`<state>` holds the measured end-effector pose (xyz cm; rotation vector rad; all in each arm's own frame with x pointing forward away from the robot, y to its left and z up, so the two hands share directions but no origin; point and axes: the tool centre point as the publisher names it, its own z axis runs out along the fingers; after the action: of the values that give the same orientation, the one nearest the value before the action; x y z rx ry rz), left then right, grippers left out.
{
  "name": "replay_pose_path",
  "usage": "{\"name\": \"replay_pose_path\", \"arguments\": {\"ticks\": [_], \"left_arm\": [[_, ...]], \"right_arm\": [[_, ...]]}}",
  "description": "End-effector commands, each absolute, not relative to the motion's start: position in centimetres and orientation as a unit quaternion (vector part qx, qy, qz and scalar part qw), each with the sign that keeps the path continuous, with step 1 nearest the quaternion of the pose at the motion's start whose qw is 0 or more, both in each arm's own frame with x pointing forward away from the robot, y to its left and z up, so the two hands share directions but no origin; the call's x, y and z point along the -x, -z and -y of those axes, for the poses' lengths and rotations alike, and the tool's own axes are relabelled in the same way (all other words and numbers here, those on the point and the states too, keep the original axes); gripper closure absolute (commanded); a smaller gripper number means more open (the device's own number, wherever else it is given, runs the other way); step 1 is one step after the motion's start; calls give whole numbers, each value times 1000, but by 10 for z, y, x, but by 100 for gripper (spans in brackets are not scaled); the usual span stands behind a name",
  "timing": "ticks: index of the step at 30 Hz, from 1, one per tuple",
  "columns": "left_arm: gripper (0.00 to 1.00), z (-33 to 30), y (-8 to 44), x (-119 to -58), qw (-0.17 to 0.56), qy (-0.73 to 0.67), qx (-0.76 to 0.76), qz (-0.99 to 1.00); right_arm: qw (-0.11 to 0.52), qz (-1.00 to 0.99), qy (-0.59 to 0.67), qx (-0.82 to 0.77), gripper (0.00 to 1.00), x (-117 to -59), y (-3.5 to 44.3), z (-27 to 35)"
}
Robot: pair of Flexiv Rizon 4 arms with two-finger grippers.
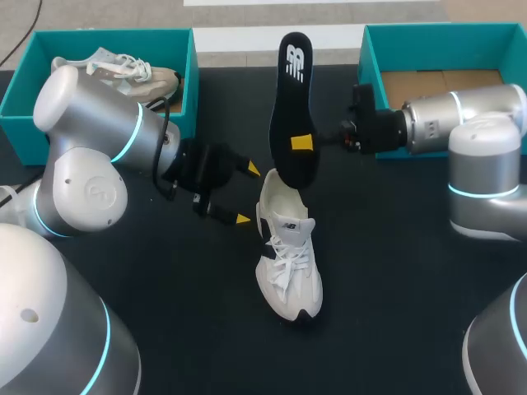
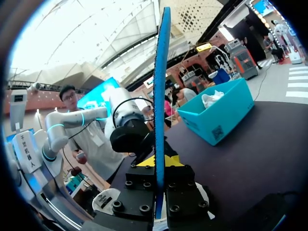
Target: Take the shoe out of the shoebox, open the shoe tongue, remove and reinsert the insole, then place the shoe into the shoebox
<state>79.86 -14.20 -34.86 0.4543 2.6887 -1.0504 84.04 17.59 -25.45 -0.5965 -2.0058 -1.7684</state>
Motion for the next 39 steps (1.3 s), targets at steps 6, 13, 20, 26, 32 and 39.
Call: {"name": "replay_pose_path", "arguments": {"ticks": [6,13,20,26,32,39], "left_arm": [[0,143,349,-798,110,356,-154,-915],[0,143,349,-798,110,356,-154,-915],[0,143,349,-798,110,356,-154,-915],[0,143,349,-798,110,356,-154,-915],[0,143,349,-798,110,356,-154,-915],[0,143,349,-798,110,356,-154,-915]], "right_arm": [[196,713,637,218,100,-836,260,-188],[203,716,632,217,100,-834,264,-194],[210,716,629,216,100,-833,267,-203],[204,727,614,230,100,-831,269,-204],[204,727,614,230,100,-831,269,-204],[204,727,614,230,100,-831,269,-204]]}}
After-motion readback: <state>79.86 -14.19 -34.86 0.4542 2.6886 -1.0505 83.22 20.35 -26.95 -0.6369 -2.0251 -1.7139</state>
